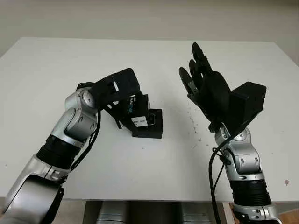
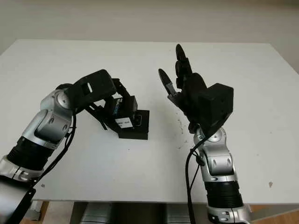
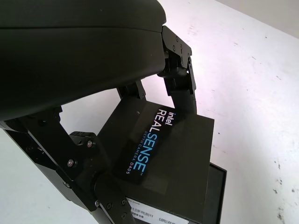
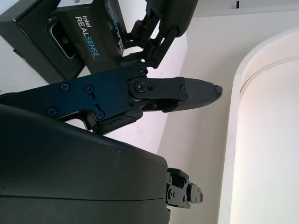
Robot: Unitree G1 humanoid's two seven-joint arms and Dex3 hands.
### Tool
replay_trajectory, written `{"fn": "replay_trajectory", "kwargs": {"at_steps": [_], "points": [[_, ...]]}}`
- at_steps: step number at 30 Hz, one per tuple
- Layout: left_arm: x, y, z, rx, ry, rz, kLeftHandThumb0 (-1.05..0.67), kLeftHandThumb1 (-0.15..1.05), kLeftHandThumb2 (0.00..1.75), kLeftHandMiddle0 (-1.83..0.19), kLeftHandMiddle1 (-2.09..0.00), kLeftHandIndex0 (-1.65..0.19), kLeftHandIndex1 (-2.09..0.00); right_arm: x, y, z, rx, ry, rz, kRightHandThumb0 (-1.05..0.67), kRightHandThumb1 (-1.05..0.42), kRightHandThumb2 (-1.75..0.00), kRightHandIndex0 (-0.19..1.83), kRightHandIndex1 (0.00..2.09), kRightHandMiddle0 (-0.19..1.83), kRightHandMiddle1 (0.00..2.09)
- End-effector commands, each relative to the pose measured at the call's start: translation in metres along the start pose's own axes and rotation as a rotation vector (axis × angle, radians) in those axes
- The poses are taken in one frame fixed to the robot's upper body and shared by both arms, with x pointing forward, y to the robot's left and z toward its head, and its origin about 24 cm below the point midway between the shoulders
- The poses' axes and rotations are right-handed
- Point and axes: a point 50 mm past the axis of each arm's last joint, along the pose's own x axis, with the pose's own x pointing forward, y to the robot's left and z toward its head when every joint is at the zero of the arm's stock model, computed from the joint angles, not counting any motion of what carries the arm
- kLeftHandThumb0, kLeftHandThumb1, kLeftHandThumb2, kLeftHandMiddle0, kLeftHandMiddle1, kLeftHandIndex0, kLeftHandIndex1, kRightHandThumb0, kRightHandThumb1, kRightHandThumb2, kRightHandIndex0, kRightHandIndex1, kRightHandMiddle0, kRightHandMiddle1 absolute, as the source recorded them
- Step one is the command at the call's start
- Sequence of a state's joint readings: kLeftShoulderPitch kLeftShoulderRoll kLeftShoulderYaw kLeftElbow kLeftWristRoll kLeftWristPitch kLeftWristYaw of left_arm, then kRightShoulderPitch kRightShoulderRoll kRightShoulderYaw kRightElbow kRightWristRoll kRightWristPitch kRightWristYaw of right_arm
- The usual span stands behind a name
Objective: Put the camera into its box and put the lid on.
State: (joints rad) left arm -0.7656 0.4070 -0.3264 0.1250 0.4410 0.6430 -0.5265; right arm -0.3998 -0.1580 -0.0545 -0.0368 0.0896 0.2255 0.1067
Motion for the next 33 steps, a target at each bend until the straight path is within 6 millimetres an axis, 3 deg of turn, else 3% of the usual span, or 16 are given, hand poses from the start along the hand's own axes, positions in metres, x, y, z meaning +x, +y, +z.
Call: {"fn": "replay_trajectory", "kwargs": {"at_steps": [1, 23, 33], "points": [[0.001, -0.005, -0.002, 0.007, -0.002, -0.005, -0.11, 0.91, 0.05, -0.47, -1.31, -0.4, -1.39, 0.0, 0.001, 0.007, 0.014, -0.029, -0.003, -0.68, -1.05, -0.35, -0.15, 0.05, -0.07, 0.07], [0.01, -0.023, 0.002, 0.126, 0.004, -0.03, -0.13, 0.91, 0.05, -0.5, -1.35, -0.38, -1.37, 0.004, 0.005, 0.008, 0.004, -0.048, 0.009, -0.68, -1.05, -0.35, -0.13, 0.06, -0.06, 0.07], [0.013, -0.02, 0.008, 0.135, -0.002, -0.039, -0.13, 0.93, 0.06, -0.49, -1.41, -0.34, -1.4, 0.003, 0.006, 0.007, -0.004, -0.054, -0.001, -0.68, -1.05, -0.35, -0.12, 0.06, -0.05, 0.08]]}}
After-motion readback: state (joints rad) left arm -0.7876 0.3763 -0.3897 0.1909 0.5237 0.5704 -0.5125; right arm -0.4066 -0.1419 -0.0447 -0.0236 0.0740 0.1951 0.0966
